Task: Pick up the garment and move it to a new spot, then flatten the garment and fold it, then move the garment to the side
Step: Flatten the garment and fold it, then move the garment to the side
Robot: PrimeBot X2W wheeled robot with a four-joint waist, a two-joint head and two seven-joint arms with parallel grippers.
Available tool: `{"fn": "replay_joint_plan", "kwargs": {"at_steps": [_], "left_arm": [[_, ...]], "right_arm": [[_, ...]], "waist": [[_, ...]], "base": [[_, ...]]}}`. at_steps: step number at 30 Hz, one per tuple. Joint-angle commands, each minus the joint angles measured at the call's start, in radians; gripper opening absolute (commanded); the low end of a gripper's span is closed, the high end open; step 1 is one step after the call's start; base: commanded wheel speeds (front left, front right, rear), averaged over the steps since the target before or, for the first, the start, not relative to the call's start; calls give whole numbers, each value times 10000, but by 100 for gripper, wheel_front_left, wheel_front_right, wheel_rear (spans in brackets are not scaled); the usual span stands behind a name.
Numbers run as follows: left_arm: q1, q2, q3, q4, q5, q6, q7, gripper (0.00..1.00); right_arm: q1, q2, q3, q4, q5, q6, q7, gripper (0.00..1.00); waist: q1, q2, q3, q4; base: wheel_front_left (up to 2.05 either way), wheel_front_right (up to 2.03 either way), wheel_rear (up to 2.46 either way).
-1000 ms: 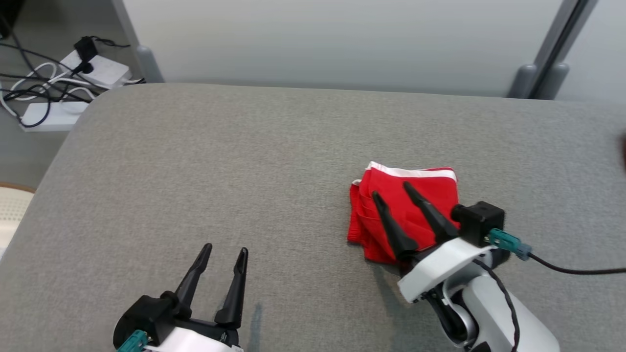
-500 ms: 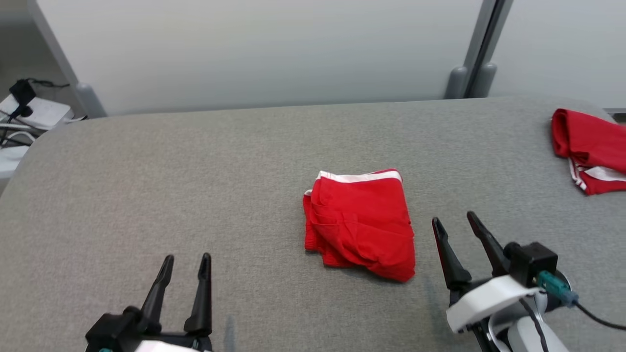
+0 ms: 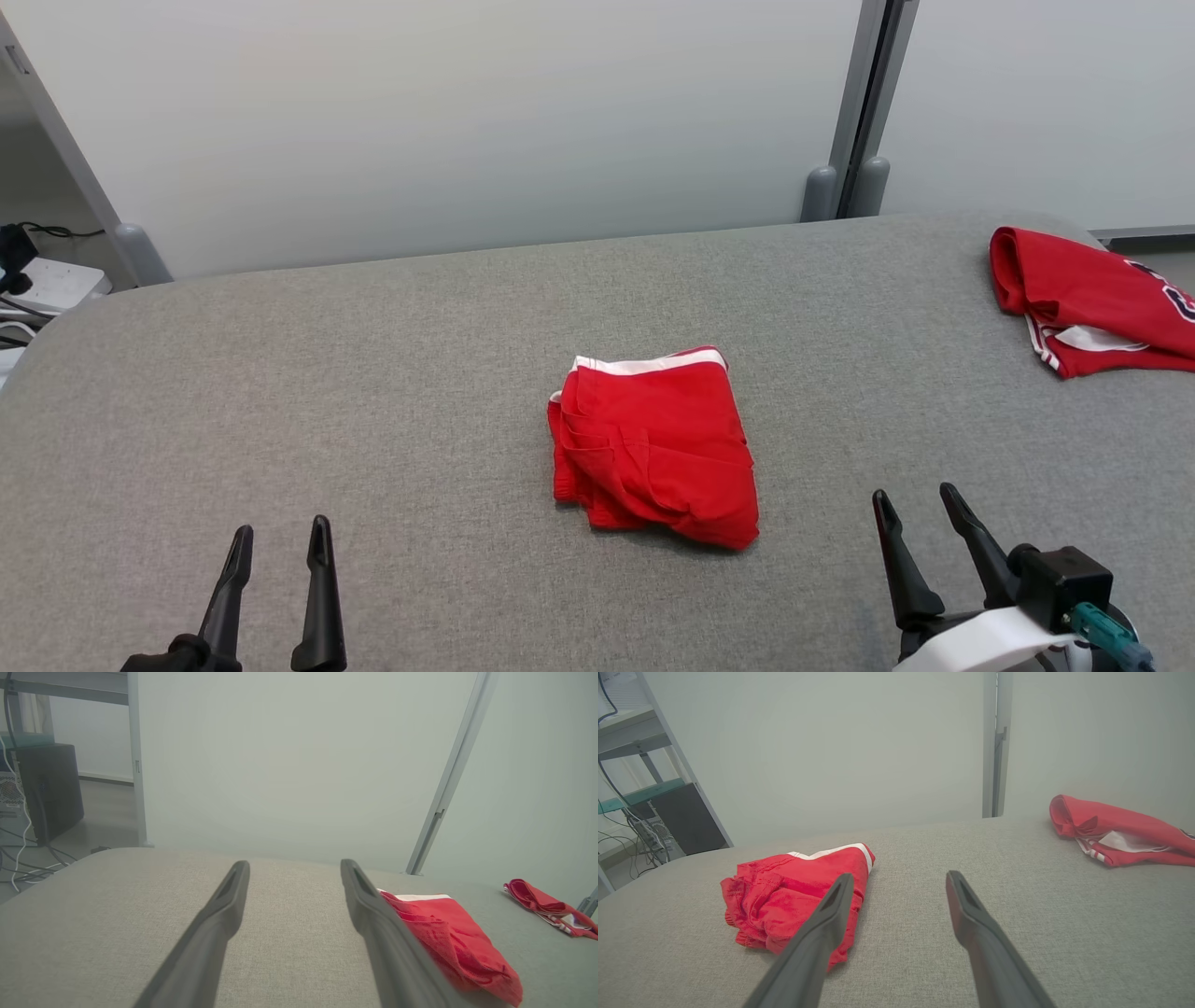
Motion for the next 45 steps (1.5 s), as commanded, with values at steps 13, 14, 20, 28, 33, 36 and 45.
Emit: {"fn": "replay_joint_plan", "kwargs": {"at_steps": [13,14,20,28,33,36,45], "left_arm": [[196,30,450,-345,-44,-114,-59,100],[196,30,460,-336,-63,-124,-59,100],[197,30,473,-243,-41,-113,-59,100],[159,30,396,-95,85,-69,-59,100],[136,30,273,-15,288,-34,-59,100],[33,30,64,27,485,-82,-59,100],[-507,30,-575,-41,730,-169,-59,100]], "right_arm": [[538,37,220,-530,199,0,-114,100],[528,42,241,-522,211,0,-114,100],[502,65,274,-507,233,0,-114,100],[463,82,284,-433,267,0,-114,100],[283,91,569,-137,1008,0,-114,100],[-316,97,773,361,1993,0,-114,100],[-2897,-204,2021,2591,5204,0,5,100]], "waist": [[0,-1,-116,131],[0,-1,-115,137],[0,-1,-134,161],[0,-1,-184,170],[0,-1,-70,220],[0,-1,113,329],[0,-1,814,1117]], "base": [[0,0,0],[0,0,0],[0,0,0],[0,0,0],[0,0,0],[0,0,0],[0,0,0]]}}
